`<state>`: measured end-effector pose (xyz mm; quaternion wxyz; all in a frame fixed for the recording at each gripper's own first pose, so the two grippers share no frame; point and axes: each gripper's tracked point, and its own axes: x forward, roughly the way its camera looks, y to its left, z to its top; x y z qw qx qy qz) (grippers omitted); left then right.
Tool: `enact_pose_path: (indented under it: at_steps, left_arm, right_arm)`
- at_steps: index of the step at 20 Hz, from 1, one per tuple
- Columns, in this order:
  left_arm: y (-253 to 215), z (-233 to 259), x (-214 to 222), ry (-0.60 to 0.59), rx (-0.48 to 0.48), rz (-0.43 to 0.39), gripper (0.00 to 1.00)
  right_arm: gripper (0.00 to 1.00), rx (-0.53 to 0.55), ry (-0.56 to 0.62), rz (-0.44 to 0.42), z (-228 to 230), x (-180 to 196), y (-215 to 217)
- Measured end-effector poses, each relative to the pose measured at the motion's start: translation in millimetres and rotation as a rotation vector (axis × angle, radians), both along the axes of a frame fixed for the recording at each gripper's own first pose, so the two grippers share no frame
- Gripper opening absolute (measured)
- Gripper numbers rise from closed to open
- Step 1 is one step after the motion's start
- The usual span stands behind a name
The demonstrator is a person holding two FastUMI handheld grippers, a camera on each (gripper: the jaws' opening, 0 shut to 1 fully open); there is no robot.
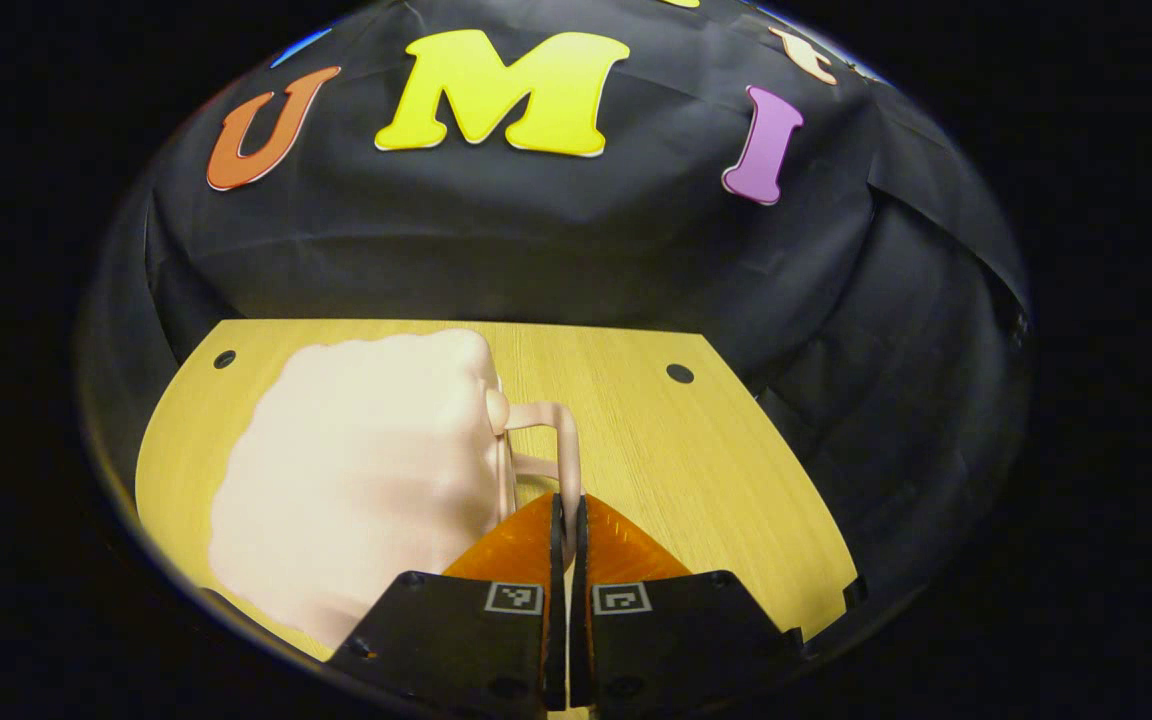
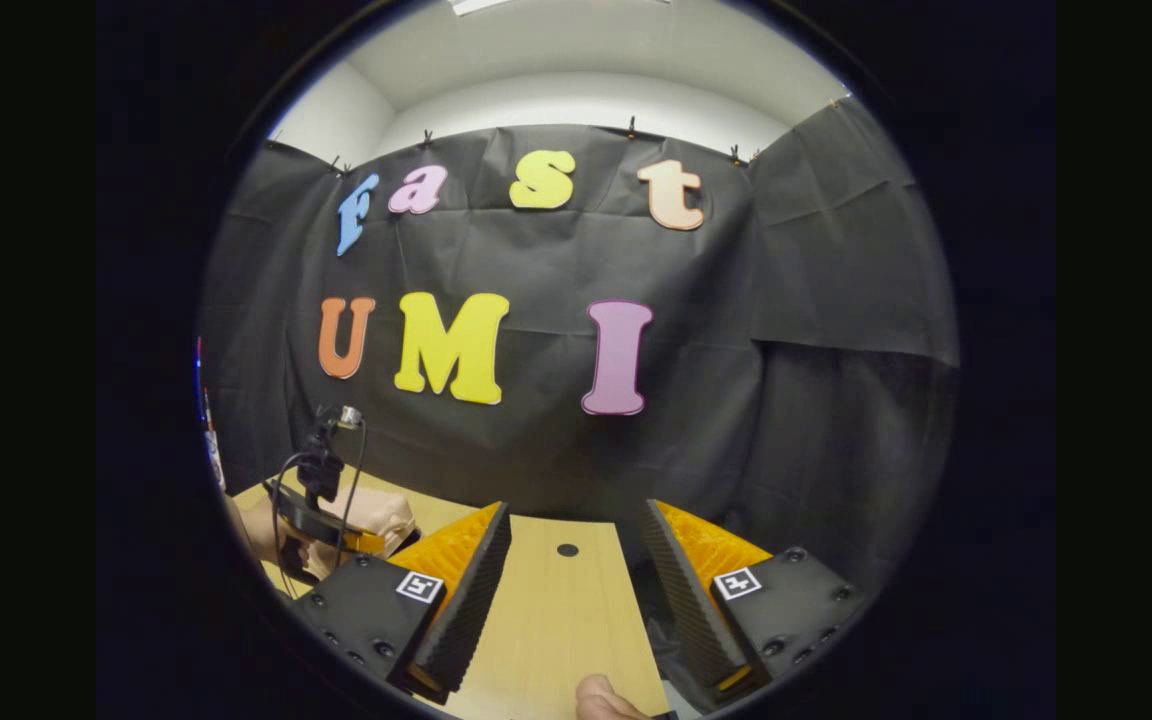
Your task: First open the suitcase, pack the skin care products into it, and then close the suitcase.
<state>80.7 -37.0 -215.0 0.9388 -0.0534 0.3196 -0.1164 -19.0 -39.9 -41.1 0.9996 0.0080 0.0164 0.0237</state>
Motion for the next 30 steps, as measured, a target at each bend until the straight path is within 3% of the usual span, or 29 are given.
enact_pose_path:
  at_steps: [7,9,10,11,12,13,16,22,30]
  left_arm:
    - [-21.6,-32.7,7.4,0.05,0.075,0.019,0.05]
    - [-29.3,-35.6,5.7,0.068,0.053,0.011,0.06]
    - [-30.7,-34.6,5.2,0.072,0.039,0.039,0.12]
    - [-27.1,-31.2,3.8,0.069,0.033,0.065,0.25]
    - [-24.2,-24.0,3.2,0.055,0.025,0.087,0.48]
    - [-22.2,-14.6,1.0,0.039,0.014,0.101,0.52]
    - [-2.4,16.3,-6.6,-0.02,0.046,0.157,1.0]
    - [50.1,136.1,-19.6,-0.321,0.115,0.264,1.0]
    - [79.9,223.4,-38.3,-0.572,0.211,0.242,1.0]
  right_arm:
    - [0.79,-0.008,0.055,0.034,-22.8,1.9,3.7]
    - [0.8,-0.015,0.063,0.052,-24.2,4.8,9.7]
    - [0.8,-0.018,0.06,0.058,-22.4,5.6,11.9]
    - [0.8,-0.019,0.056,0.061,-20.7,8.3,13.9]
    - [0.8,-0.017,0.053,0.063,-18.9,10.7,15.8]
    - [0.8,-0.012,0.054,0.064,-17.1,13.5,18.4]
    - [0.8,0.0,0.047,0.055,-10.2,22.4,24.7]
    - [0.78,0.022,0.007,0.023,8.7,43.5,51.1]
    - [0.8,0.002,-0.044,0.033,32.6,66.8,117.9]
